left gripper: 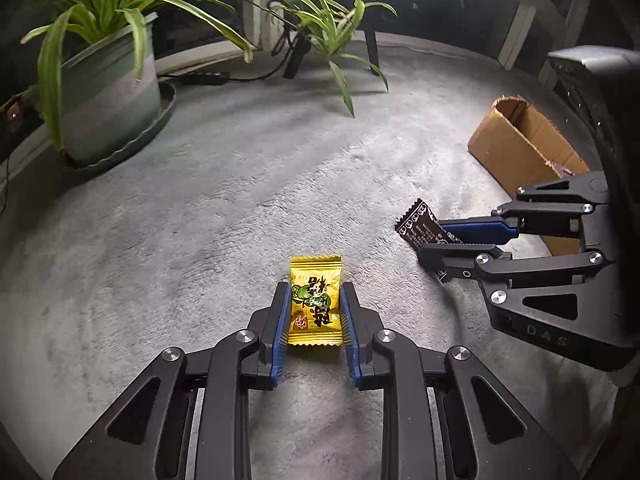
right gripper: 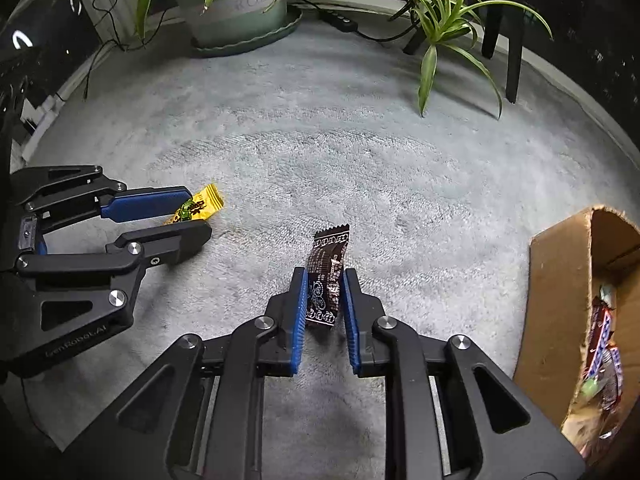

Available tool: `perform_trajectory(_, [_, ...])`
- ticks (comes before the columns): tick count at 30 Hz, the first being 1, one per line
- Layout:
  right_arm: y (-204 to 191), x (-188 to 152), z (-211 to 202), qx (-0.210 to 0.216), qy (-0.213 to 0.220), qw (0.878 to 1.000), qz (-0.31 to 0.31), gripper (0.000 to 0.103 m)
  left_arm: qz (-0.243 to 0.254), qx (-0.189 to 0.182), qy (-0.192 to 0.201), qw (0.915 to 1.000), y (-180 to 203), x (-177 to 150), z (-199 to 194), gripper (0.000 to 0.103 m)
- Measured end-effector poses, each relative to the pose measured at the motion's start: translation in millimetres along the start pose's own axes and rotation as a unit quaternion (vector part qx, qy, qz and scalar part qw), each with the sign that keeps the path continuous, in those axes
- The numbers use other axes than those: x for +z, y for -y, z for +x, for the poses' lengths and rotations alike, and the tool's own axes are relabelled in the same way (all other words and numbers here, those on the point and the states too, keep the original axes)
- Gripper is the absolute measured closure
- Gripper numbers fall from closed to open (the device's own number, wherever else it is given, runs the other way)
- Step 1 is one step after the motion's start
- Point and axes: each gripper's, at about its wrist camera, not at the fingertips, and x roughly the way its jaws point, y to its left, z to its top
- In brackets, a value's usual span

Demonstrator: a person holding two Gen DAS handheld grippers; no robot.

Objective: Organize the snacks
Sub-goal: 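Carry both candies over the box and open both tools to drop them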

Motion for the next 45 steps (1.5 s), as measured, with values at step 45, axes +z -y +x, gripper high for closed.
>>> perform_trajectory(45, [143.4, -86.8, -177.4, -0.013, 0.137, 0.986, 0.099, 0.090, 0.052, -0.057, 0.096, 0.9924, 142.7, 62.3, -55.4, 0.081])
